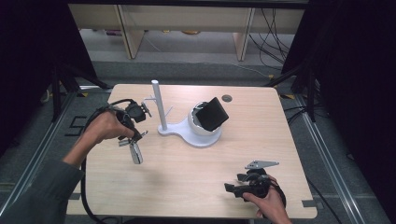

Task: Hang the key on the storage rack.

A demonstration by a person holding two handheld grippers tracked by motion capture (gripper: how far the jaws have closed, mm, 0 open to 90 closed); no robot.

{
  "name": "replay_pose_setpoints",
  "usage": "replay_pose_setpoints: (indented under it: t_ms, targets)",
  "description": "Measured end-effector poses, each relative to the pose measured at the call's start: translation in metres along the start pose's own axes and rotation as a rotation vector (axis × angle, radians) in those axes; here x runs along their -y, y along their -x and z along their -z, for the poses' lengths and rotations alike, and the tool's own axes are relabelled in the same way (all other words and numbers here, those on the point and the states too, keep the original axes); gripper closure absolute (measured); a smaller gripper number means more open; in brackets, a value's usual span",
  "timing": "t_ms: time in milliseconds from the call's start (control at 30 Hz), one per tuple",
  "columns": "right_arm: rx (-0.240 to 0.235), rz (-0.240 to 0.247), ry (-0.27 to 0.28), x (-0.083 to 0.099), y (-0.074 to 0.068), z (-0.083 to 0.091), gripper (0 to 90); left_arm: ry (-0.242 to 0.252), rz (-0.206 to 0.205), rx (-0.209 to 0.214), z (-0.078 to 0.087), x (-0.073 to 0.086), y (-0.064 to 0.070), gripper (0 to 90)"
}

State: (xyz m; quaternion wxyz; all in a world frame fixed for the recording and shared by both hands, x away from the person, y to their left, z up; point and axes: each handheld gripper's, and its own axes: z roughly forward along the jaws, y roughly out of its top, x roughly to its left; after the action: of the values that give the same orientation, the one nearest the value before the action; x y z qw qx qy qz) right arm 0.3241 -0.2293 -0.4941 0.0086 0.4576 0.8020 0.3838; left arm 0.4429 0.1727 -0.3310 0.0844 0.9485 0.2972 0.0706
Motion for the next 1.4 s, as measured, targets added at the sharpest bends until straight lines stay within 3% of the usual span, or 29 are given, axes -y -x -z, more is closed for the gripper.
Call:
replay_pose_setpoints:
  t_ms: [167, 300, 333, 367, 500, 533, 667, 733, 767, 833, 1000, 1033, 1133, 1200, 1233, 1300, 1400]
  targets:
    - [0.003, 0.007, 0.002, 0.0, 0.001, 0.0, 26.3, 0.03, 0.057, -0.032, 0.013, 0.001, -0.012, 83.9]
    - [0.003, 0.009, 0.001, 0.0, 0.002, 0.0, 26.3, 0.031, 0.075, -0.057, 0.024, 0.0, -0.024, 83.9]
    - [0.002, 0.007, 0.001, 0.0, 0.001, 0.0, 26.3, 0.042, 0.098, -0.057, 0.026, 0.0, -0.024, 83.9]
    - [0.0, 0.006, 0.0, 0.0, 0.001, 0.0, 26.3, 0.021, 0.089, -0.062, 0.029, -0.001, -0.027, 83.9]
    - [-0.021, -0.003, 0.007, 0.0, 0.0, -0.001, 26.3, 0.019, 0.125, -0.072, 0.032, -0.006, -0.035, 83.9]
    - [0.0, 0.007, 0.002, -0.001, -0.001, 0.001, 26.3, 0.021, 0.133, -0.075, 0.033, -0.008, -0.037, 83.9]
    - [-0.007, 0.006, 0.005, -0.001, -0.002, 0.0, 26.3, 0.035, 0.158, -0.077, 0.036, -0.014, -0.045, 83.9]
    - [-0.009, 0.024, 0.008, -0.001, 0.0, 0.001, 26.3, 0.033, 0.161, -0.078, 0.036, -0.016, -0.047, 83.9]
    - [-0.021, -0.009, 0.009, 0.0, -0.002, 0.001, 26.3, 0.027, 0.164, -0.082, 0.037, -0.018, -0.05, 83.9]
    - [-0.001, 0.008, 0.014, -0.001, 0.0, 0.002, 26.3, 0.044, 0.177, -0.079, 0.038, -0.02, -0.052, 83.9]
    - [-0.022, -0.003, 0.009, -0.001, -0.002, 0.001, 26.3, 0.038, 0.188, -0.09, 0.04, -0.027, -0.056, 83.9]
    - [-0.023, 0.03, 0.014, -0.001, 0.0, 0.0, 26.3, 0.045, 0.2, -0.096, 0.04, -0.029, -0.057, 83.9]
    - [-0.018, 0.007, -0.001, -0.001, -0.003, 0.001, 26.3, 0.037, 0.202, -0.106, 0.04, -0.034, -0.06, 83.9]
    - [-0.007, 0.021, 0.006, -0.001, -0.001, 0.001, 26.3, 0.045, 0.203, -0.106, 0.039, -0.037, -0.059, 83.9]
    - [-0.028, 0.003, 0.008, -0.001, -0.002, 0.0, 26.3, 0.041, 0.196, -0.106, 0.039, -0.039, -0.059, 83.9]
    - [-0.024, -0.002, 0.009, -0.001, -0.002, 0.001, 26.3, 0.044, 0.192, -0.108, 0.04, -0.043, -0.057, 83.9]
    - [-0.025, 0.018, 0.01, -0.001, -0.001, 0.0, 26.3, 0.048, 0.196, -0.108, 0.041, -0.048, -0.057, 83.9]
